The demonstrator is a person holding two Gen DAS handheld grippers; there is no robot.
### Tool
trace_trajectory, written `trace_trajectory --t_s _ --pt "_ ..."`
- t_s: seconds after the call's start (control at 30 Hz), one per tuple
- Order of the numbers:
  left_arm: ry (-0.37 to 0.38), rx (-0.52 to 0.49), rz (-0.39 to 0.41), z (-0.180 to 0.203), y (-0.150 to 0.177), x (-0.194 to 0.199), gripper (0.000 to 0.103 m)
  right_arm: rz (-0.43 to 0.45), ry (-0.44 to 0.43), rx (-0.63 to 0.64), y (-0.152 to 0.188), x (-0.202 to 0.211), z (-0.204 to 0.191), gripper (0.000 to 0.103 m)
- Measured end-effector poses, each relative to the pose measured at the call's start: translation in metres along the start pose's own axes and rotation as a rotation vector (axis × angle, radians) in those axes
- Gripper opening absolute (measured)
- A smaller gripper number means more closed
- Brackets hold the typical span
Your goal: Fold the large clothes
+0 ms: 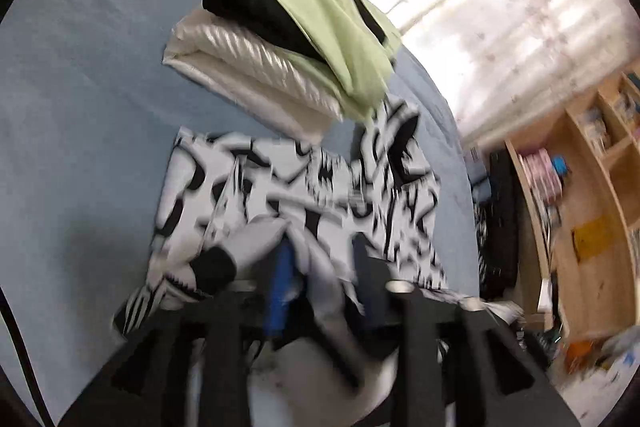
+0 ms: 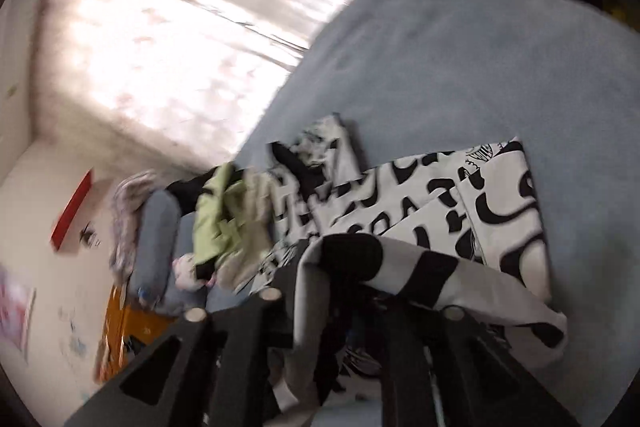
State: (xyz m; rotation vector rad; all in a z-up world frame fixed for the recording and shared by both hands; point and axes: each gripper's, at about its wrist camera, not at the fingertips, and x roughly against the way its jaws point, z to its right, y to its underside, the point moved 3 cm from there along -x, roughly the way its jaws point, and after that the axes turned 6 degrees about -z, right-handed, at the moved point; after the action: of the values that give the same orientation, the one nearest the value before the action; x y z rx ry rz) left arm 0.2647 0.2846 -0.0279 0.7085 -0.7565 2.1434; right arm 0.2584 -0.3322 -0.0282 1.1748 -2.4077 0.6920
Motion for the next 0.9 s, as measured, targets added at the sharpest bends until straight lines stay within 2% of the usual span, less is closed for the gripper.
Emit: trace_trajectory --t_s 0.03,0.07,0.1,0.17,0.23,0.33,0.4,0.47,0.6,0.7,0.77,0.8,0.83,0.87,0.9 --pt "0.015 0.017 0.010 -0.003 -0.007 -0.004 0.070 -0.004 -0.022 -0.036 -0.009 -0.010 0.006 0.060" --pt "0.047 0.051 0.025 -0.005 -0.019 -0.010 0.076 0.012 -0.043 -0.078 -0.017 -0.017 0.012 0.070" --pt "0.061 0.070 0.035 -0.008 -0.026 -0.014 0.077 0.032 -0.065 -0.108 -0.022 -0.022 0.018 0.078" --pt "0.032 0.086 0.058 -0.013 -0.039 -0.024 0.077 0.046 -0.076 -0.114 -0.028 -0.032 0.022 0.078" --pt "-0.036 0.052 0.045 -0.015 -0.043 -0.038 0.077 0.041 -0.009 -0.062 -0.031 -0.045 0.023 0.078" --pt "-0.148 -0.072 0.005 -0.017 -0.040 -0.059 0.077 0.020 0.111 0.045 -0.033 -0.061 0.023 0.078" --pt "-0.225 -0.193 -0.036 -0.014 -0.033 -0.079 0.077 0.005 0.210 0.140 -0.034 -0.072 0.025 0.078" --pt "-0.274 -0.273 -0.073 -0.014 -0.027 -0.095 0.077 -0.025 0.300 0.216 -0.037 -0.087 0.031 0.078" --pt "-0.364 -0.384 -0.137 -0.016 -0.018 -0.124 0.077 -0.102 0.386 0.290 -0.043 -0.110 0.042 0.078" --pt "-0.391 -0.420 -0.157 -0.016 -0.017 -0.138 0.077 -0.143 0.419 0.323 -0.046 -0.126 0.048 0.078" --pt "-0.410 -0.443 -0.173 -0.016 -0.017 -0.151 0.075 -0.176 0.413 0.335 -0.048 -0.136 0.052 0.078" --pt "-0.413 -0.454 -0.175 -0.015 -0.016 -0.156 0.070 -0.196 0.403 0.340 -0.047 -0.142 0.054 0.078" --pt "-0.408 -0.462 -0.175 -0.014 -0.016 -0.160 0.056 -0.209 0.392 0.345 -0.046 -0.144 0.055 0.078" --pt "-0.393 -0.461 -0.179 -0.012 -0.019 -0.164 0.046 -0.216 0.387 0.361 -0.042 -0.149 0.055 0.076" --pt "-0.380 -0.454 -0.185 -0.011 -0.018 -0.167 0.031 -0.214 0.397 0.377 -0.041 -0.150 0.054 0.062"
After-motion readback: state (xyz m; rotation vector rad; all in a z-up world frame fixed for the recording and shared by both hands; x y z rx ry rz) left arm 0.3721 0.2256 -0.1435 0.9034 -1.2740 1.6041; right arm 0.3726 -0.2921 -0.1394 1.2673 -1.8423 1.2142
